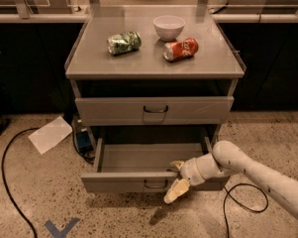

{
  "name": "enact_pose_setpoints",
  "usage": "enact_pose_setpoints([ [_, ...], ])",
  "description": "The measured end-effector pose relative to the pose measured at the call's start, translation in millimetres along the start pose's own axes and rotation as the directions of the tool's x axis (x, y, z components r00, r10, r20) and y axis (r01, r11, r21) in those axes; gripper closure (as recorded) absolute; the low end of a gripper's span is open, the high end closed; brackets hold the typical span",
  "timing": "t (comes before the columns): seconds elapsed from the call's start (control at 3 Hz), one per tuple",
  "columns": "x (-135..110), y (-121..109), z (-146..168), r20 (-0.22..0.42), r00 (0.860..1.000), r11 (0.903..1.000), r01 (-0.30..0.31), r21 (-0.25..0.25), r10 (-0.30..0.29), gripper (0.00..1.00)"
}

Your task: Open middle drawer

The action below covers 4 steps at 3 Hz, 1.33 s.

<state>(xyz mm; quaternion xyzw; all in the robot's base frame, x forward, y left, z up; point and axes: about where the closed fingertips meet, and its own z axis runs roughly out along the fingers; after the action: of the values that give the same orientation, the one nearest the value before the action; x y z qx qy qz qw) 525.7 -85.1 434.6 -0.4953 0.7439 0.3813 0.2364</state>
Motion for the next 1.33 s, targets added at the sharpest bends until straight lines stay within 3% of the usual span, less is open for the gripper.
enact_pose_setpoints([
  [0.33, -2, 1, -1, 0.0, 1.0, 1.0, 0.0, 0.0, 0.0, 0.0],
  [0.67, 7, 29, -2, 0.006, 0.999, 0.9984, -0.032, -0.046, 0.032, 0.0],
  [1.33, 11, 35, 9, -0.009, 0.999, 0.9968, -0.037, -0.07, 0.036, 0.0],
])
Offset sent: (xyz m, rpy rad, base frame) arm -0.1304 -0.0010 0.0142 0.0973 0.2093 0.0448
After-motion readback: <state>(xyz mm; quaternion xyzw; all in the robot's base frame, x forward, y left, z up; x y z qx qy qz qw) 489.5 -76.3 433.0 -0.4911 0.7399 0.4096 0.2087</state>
